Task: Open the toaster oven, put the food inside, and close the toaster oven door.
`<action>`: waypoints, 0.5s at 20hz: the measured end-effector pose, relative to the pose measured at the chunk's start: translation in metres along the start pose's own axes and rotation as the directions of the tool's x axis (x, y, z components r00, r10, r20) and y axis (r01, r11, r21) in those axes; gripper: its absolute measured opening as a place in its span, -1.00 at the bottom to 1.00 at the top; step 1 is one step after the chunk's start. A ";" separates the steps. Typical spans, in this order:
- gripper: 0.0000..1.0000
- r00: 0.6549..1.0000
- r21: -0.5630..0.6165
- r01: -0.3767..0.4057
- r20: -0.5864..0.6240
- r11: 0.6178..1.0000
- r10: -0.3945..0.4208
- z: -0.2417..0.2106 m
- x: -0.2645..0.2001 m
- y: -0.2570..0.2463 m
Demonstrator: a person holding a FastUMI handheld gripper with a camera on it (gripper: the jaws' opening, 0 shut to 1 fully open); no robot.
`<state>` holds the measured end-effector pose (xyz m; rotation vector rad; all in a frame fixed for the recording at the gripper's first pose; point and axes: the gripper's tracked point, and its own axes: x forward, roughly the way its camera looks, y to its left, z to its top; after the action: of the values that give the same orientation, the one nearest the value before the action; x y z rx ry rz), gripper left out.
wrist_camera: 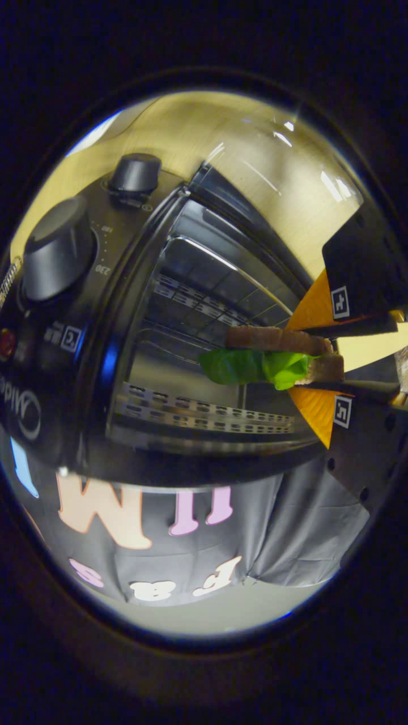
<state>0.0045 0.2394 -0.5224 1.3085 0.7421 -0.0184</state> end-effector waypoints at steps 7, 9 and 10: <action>-0.31 0.995 -0.092 0.046 0.092 0.995 -0.038 0.023 0.013 -0.003; -0.31 0.990 -0.144 0.090 0.121 0.985 -0.073 0.025 0.011 -0.006; -0.15 0.988 -0.164 0.101 0.134 0.981 -0.080 0.026 0.011 -0.006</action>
<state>0.0232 0.2193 -0.5319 1.0995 0.6788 -0.1086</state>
